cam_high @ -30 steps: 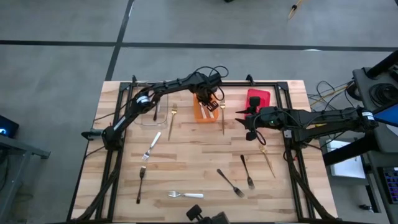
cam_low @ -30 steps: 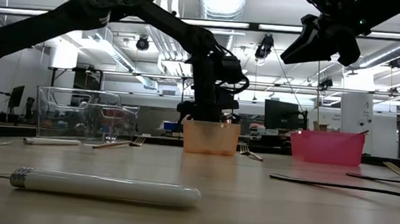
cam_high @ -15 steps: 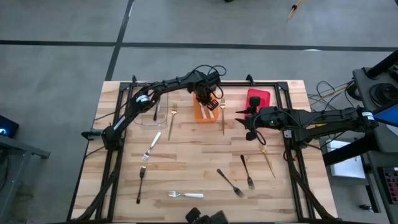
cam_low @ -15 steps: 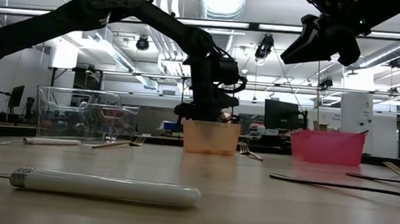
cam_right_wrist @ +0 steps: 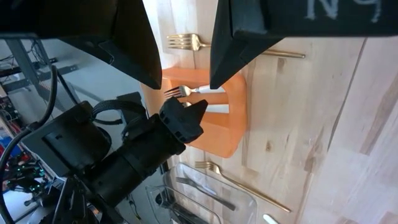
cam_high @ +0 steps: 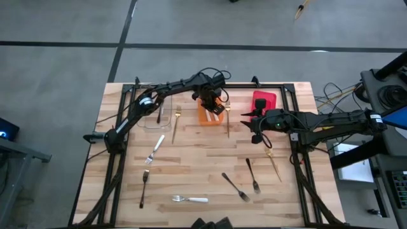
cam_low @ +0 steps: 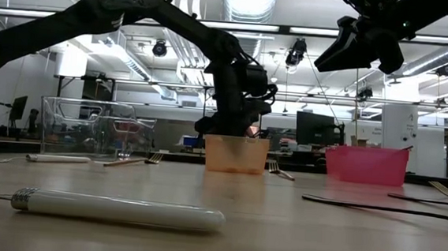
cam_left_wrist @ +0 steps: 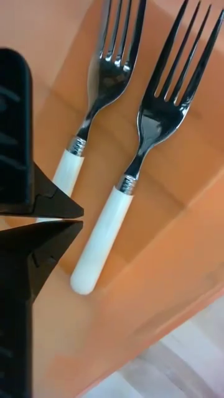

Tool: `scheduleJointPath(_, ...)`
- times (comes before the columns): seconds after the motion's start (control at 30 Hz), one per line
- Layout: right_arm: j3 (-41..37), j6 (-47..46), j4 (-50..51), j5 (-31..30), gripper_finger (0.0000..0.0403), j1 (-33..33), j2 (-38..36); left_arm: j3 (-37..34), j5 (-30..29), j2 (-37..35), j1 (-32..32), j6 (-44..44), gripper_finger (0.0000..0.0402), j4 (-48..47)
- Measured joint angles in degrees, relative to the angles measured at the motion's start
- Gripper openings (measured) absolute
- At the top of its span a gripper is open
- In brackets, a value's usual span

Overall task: Sort silverware by color (type)
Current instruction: Put the right black fork into the transparent bin

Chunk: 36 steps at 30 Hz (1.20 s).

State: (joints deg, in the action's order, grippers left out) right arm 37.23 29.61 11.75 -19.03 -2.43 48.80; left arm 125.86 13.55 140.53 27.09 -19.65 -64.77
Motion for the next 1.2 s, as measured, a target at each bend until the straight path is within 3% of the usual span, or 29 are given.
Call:
scheduleJointPath(0.17,0.0,0.0,0.0,0.0,0.0128,0.0,0.0,0.0,0.5,0.0,0.0,0.3,0.0,0.5)
scheduleJointPath(0.33,-0.1,0.0,0.1,0.0,0.0128,0.0,0.0,0.0,-6.3,-0.8,-1.0,2.8,0.0,2.0)
scheduleJointPath(0.73,-0.3,-3.4,-2.4,0.1,0.0128,0.0,0.0,-0.2,-20.6,-17.9,-9.2,12.4,0.0,3.3)
scheduleJointPath(1.0,-0.3,-19.6,-3.1,0.1,0.0128,0.0,0.0,-3.0,-23.1,-25.5,-14.4,16.1,0.0,4.0)
scheduleJointPath(1.2,-0.3,-37.9,3.4,0.1,0.0128,0.0,0.0,-16.5,-24.0,-31.3,-17.4,14.9,0.0,11.4)
